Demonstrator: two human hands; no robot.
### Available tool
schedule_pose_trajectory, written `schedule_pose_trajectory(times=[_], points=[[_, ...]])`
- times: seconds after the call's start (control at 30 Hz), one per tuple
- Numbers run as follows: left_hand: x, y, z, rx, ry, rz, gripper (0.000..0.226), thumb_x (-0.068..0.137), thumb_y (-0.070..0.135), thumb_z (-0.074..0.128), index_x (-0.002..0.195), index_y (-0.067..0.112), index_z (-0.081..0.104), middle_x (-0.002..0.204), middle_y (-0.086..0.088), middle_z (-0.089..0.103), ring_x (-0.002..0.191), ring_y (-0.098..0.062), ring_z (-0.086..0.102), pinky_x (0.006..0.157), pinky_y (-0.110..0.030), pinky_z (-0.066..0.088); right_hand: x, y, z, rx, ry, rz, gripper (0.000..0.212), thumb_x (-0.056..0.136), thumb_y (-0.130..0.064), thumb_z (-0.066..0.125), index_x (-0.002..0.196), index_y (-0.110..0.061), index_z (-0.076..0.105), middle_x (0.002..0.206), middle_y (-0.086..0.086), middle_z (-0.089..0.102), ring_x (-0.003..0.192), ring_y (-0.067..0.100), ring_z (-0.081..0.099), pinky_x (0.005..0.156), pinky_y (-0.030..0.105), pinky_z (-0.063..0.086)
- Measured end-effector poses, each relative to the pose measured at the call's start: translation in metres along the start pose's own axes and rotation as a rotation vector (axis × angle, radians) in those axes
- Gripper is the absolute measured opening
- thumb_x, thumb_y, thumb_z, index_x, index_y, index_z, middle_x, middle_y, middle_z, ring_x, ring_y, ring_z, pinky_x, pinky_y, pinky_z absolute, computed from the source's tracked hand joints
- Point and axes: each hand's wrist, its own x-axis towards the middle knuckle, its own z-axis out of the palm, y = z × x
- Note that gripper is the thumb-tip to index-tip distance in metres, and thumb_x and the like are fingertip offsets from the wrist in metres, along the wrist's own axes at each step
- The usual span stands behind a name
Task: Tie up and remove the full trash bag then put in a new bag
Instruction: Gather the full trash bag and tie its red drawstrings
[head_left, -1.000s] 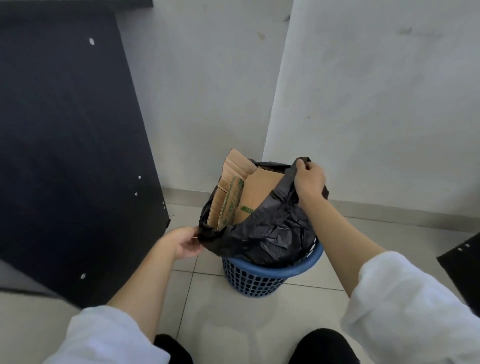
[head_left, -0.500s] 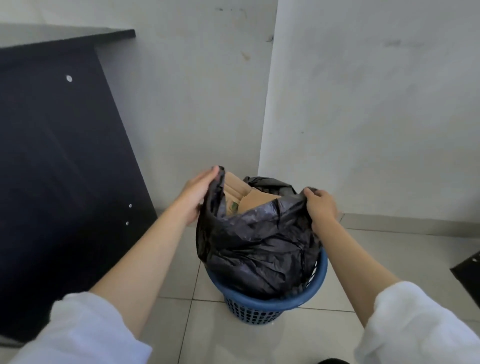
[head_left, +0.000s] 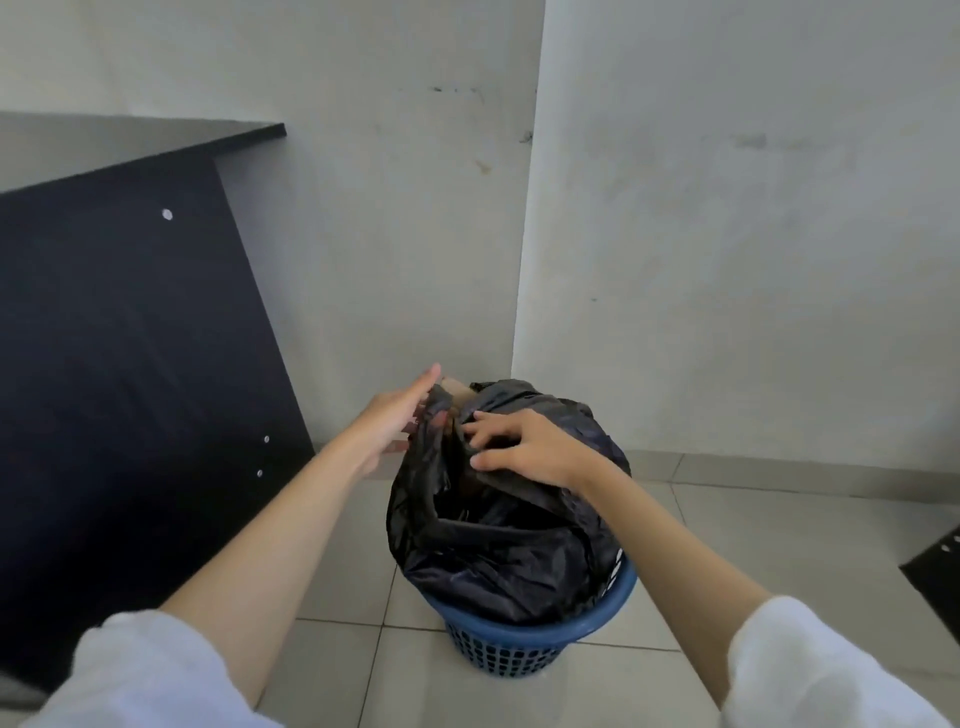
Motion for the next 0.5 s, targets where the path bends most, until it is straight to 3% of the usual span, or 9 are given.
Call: schedule_pose_trajectory(times=[0.1,0.2,0.27,0.3,0.33,0.4,0.43,0.5], points=[[-0.003,-0.004,0.011,0.259,0.011,0.101,0.052,0.077,0.063,0.062,0.095,0.015,0.069,0.094,0.001,0.068,0.092,-0.017,0.061,0.079,-0.031,0.045,-0.014,0.005,0.010,-0.064,-0.020,-0.040,0.016,0.084,-0.013,0.069,0.098,-0.010,0.074,0.139,-0.004,0.055,0.142,0.004,0.026,0.120,0.034,0.005],[-0.004,-0.015,0.026,0.342,0.087,0.172,0.049,0.074,0.049,0.074,0.105,0.012,0.069,0.103,-0.003,0.068,0.102,-0.020,0.061,0.089,-0.032,0.046,-0.028,0.005,0.014,-0.280,-0.075,-0.088,0.020,0.086,-0.018,0.067,0.105,-0.013,0.073,0.144,-0.002,0.049,0.144,0.002,0.020,0.118,0.035,-0.007],[-0.006,-0.019,0.035,0.334,0.107,0.187,0.043,0.074,0.032,0.079,0.109,0.010,0.068,0.103,-0.005,0.066,0.103,-0.022,0.061,0.090,-0.031,0.045,-0.041,0.006,0.012,-0.314,-0.072,-0.084,0.020,0.085,-0.021,0.068,0.103,-0.015,0.074,0.140,-0.002,0.054,0.143,0.003,0.024,0.119,0.034,-0.001],[-0.006,-0.021,0.037,0.355,0.118,0.194,0.042,0.074,0.026,0.080,0.110,0.008,0.067,0.101,-0.006,0.065,0.101,-0.021,0.060,0.088,-0.029,0.044,-0.047,0.008,0.009,-0.256,-0.013,-0.066,0.017,0.084,-0.022,0.068,0.098,-0.016,0.076,0.133,-0.002,0.060,0.139,0.003,0.032,0.120,0.033,0.010],[-0.006,-0.022,0.039,0.388,0.134,0.213,0.041,0.075,0.022,0.079,0.111,0.008,0.067,0.100,-0.006,0.065,0.098,-0.021,0.059,0.085,-0.026,0.042,-0.053,0.009,0.004,-0.151,0.089,-0.045,0.014,0.083,-0.023,0.069,0.092,-0.018,0.078,0.122,-0.004,0.068,0.130,0.001,0.045,0.116,0.031,0.025],[-0.002,-0.026,0.040,0.479,0.184,0.267,0.036,0.078,0.021,0.077,0.111,0.009,0.068,0.105,-0.008,0.065,0.102,-0.023,0.058,0.084,-0.025,0.039,-0.058,0.013,-0.012,0.037,0.382,-0.014,0.014,0.083,-0.027,0.068,0.081,-0.019,0.079,0.086,-0.013,0.075,0.087,-0.008,0.062,0.087,0.021,0.047],[0.002,-0.028,0.039,0.525,0.213,0.298,0.034,0.079,0.023,0.076,0.109,0.010,0.069,0.110,-0.007,0.063,0.107,-0.025,0.056,0.087,-0.027,0.039,-0.053,0.017,-0.024,0.074,0.515,0.006,0.016,0.085,-0.029,0.066,0.077,-0.019,0.078,0.070,-0.015,0.070,0.066,-0.006,0.058,0.071,0.019,0.046],[0.011,-0.034,0.034,0.568,0.264,0.347,0.030,0.078,0.026,0.076,0.104,0.012,0.071,0.111,-0.002,0.054,0.115,-0.023,0.045,0.097,-0.032,0.038,-0.034,0.027,-0.044,0.124,0.640,0.071,0.019,0.087,-0.029,0.064,0.077,-0.019,0.075,0.066,-0.007,0.066,0.061,0.005,0.051,0.063,0.022,0.040]])
